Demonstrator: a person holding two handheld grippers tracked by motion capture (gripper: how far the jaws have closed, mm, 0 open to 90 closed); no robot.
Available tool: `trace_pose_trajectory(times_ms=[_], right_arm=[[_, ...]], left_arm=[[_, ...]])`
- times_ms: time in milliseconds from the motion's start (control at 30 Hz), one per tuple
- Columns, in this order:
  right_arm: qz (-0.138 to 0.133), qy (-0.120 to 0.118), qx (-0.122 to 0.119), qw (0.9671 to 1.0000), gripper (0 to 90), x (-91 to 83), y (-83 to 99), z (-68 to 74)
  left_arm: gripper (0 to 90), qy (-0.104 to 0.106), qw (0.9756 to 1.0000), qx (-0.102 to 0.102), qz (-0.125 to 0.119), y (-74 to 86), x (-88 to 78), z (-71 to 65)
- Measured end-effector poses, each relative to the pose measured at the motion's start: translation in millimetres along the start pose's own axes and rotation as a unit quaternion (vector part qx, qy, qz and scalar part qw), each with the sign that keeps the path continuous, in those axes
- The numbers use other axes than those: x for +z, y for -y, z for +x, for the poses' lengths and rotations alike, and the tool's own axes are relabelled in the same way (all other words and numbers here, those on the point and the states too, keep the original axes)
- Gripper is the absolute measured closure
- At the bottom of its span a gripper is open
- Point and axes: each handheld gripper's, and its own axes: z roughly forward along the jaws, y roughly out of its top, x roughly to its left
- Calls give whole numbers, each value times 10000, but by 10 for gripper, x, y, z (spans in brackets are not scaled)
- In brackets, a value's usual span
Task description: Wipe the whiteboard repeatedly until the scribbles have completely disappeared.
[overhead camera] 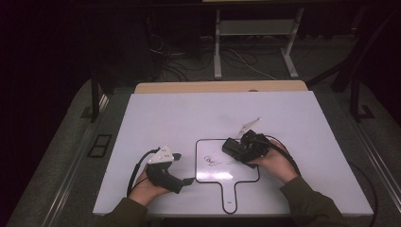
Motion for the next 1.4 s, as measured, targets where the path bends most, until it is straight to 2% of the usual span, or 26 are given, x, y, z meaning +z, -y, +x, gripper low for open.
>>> trace_pose_trajectory(times_ms=[233, 300, 367, 467, 567, 667, 733, 967, 1033, 1100, 1300, 1367, 1400], right_arm=[[-13, -338, -508, 9981, 387, 99, -134, 368], [15, -328, -570, 9978, 387, 116, -157, 403], [-2, -361, -502, 9981, 387, 117, -154, 350], [24, -79, -317, 9995, 387, 87, -120, 184], [22, 17, -64, 10000, 387, 48, -66, 37], [14, 26, 35, 10000, 387, 35, -45, 12], [30, -27, -70, 10000, 387, 47, -63, 66], [21, -358, -576, 9977, 387, 144, -189, 470], [33, -354, -668, 9971, 386, 149, -202, 504], [12, -405, -600, 9974, 386, 149, -194, 447], [39, -74, -190, 9998, 386, 78, -107, 125], [41, 9, -43, 10000, 387, 56, -74, 42], [25, -30, 42, 10000, 387, 50, -65, 30]], left_arm=[[0, -10, 10000, -15, -17, 1, -8, -4], [0, -11, 10000, -12, -18, 1, -10, -5], [0, -10, 10000, -5, -14, 1, -13, -5], [0, -13, 10000, -11, -16, 1, -11, -4], [0, -13, 10000, -12, -19, 1, -6, -1], [0, -9, 10000, 10, -2, -1, -3, -1], [0, -7, 10000, 7, -2, -2, -3, -3], [0, -10, 10000, -8, -18, -1, -11, -7], [0, -7, 10000, 5, -18, -1, -12, -7], [0, -11, 10000, 1, -23, -2, -14, -9], [0, -9, 10000, -7, -18, -1, -9, -5], [0, -8, 10000, -8, -19, -2, -6, -5], [0, -8, 10000, -5, -18, -2, -6, -5]])
